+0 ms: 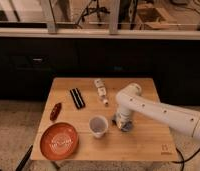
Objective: Wipe the white sponge on the table
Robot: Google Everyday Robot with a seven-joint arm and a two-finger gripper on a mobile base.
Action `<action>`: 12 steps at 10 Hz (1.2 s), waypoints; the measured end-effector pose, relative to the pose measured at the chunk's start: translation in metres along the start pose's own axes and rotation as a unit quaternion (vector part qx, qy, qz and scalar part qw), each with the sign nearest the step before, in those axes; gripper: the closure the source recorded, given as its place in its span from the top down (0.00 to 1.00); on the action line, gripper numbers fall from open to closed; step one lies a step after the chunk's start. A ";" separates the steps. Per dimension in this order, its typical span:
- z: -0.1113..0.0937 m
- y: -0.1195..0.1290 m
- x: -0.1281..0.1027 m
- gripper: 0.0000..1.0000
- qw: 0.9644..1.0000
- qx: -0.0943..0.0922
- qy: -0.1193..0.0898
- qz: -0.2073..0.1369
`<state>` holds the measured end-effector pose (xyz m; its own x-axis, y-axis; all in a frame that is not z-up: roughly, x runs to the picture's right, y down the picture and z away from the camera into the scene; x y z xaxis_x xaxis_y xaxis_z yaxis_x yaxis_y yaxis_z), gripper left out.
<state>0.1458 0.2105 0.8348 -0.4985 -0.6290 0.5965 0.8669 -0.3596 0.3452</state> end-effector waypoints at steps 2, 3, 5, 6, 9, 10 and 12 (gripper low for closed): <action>-0.003 0.016 0.020 0.00 1.000 -0.011 0.012 0.007; -0.006 0.030 0.030 0.00 1.000 -0.013 0.020 0.015; -0.012 0.050 0.038 0.00 0.999 -0.014 0.030 0.030; -0.017 0.064 0.041 0.00 0.998 -0.017 0.035 0.044; -0.022 0.094 0.040 0.00 0.996 -0.024 0.044 0.075; -0.021 0.107 0.032 0.00 0.995 -0.028 0.040 0.090; -0.017 0.128 0.017 0.00 0.992 -0.037 0.032 0.115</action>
<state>0.2484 0.1423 0.8766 -0.2885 -0.7420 0.6051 0.9566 -0.2502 0.1494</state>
